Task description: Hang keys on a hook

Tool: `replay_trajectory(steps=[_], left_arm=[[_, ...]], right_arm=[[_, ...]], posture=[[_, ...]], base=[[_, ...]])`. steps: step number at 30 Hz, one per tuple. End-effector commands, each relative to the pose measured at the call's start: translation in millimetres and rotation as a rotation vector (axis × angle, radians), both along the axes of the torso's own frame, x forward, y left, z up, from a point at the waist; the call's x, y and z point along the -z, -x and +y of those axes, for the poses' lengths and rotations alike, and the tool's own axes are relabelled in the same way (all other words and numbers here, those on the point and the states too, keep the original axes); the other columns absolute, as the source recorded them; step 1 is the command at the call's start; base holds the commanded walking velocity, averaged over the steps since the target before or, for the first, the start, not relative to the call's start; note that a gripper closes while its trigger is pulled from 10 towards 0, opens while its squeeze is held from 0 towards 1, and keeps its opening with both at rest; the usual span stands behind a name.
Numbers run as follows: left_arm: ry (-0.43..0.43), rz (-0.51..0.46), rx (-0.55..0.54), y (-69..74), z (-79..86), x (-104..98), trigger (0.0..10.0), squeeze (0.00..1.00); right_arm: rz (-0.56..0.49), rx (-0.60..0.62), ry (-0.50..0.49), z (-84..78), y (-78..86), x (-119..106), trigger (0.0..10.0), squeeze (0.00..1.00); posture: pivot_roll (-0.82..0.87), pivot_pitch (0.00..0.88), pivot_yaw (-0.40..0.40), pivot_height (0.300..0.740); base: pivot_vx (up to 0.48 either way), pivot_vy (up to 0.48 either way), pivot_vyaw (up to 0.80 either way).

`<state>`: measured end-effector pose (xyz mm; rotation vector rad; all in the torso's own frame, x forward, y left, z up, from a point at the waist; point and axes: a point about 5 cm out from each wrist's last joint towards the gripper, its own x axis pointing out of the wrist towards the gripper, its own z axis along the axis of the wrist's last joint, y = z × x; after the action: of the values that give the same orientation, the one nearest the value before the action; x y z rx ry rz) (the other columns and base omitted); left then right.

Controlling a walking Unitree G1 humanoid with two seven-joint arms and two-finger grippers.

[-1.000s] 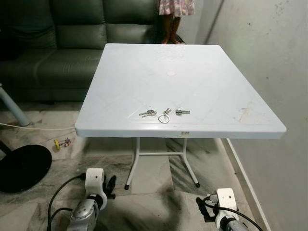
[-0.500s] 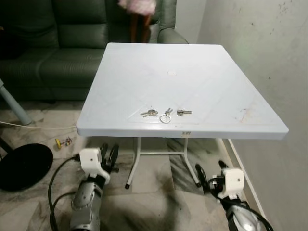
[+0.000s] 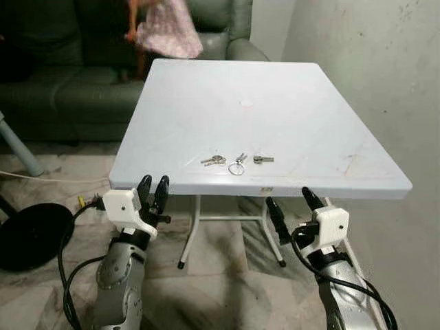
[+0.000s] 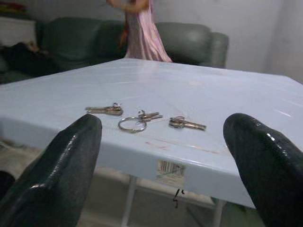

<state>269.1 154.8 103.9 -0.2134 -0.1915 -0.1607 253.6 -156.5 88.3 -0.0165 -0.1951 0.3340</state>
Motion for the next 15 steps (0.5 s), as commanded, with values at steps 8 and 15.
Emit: replay_trajectory(steps=[8,15], left_arm=[[0.069,0.064,-0.071,13.3,-0.4,-2,10.0,0.00],[0.021,0.076,-0.080,15.3,2.8,-5,10.0,0.00]], right_arm=[[0.034,-0.021,-0.017,0.6,10.4,-8,10.0,0.00],[0.023,-0.047,-0.025,5.6,10.9,-16,10.0,0.00]], posture=[[0.12,0.000,-0.068,0.740],[0.12,0.000,-0.067,0.740]], base=[[0.000,0.000,0.00],[0.000,0.000,0.00]])
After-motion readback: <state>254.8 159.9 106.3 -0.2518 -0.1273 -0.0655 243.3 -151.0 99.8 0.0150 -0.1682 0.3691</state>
